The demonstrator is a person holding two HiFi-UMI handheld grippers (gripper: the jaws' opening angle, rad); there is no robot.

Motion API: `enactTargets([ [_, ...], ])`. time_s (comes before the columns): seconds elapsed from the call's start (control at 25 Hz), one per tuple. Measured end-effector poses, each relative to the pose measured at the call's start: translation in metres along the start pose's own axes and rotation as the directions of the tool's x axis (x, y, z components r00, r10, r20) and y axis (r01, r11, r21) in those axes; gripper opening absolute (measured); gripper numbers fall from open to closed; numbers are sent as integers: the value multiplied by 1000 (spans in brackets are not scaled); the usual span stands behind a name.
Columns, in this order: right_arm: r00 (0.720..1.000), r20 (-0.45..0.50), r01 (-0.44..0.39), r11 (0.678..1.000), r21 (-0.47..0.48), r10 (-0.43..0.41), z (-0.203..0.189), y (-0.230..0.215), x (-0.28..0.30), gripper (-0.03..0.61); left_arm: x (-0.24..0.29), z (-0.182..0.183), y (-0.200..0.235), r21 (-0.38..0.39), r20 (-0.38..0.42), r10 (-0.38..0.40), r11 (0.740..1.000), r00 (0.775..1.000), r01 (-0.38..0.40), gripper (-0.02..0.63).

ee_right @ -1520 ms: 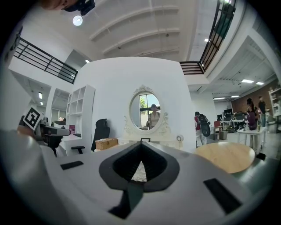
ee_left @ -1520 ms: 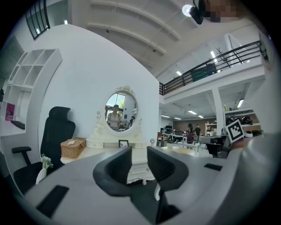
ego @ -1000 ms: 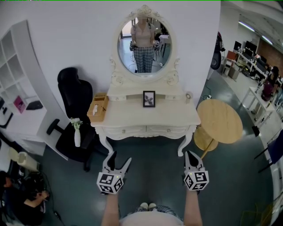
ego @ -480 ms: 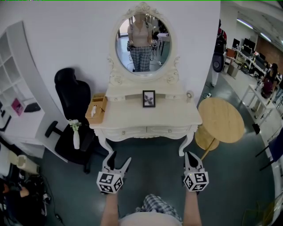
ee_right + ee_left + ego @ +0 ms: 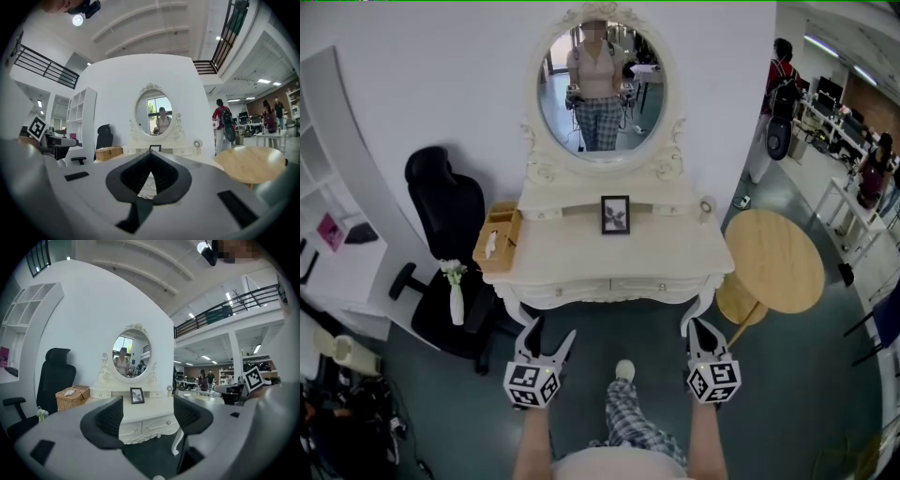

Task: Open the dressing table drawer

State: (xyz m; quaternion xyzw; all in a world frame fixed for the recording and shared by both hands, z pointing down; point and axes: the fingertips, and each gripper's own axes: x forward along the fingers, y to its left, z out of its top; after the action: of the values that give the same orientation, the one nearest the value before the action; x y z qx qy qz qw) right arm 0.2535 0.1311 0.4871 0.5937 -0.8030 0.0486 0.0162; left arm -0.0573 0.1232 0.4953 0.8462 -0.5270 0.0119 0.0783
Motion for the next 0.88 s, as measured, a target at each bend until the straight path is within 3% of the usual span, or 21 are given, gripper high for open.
enactTargets([
  [0.88, 990, -35, -139, 990, -4, 139, 46, -78, 354, 17, 275, 62, 151, -16, 45, 138, 990, 989, -138, 325],
])
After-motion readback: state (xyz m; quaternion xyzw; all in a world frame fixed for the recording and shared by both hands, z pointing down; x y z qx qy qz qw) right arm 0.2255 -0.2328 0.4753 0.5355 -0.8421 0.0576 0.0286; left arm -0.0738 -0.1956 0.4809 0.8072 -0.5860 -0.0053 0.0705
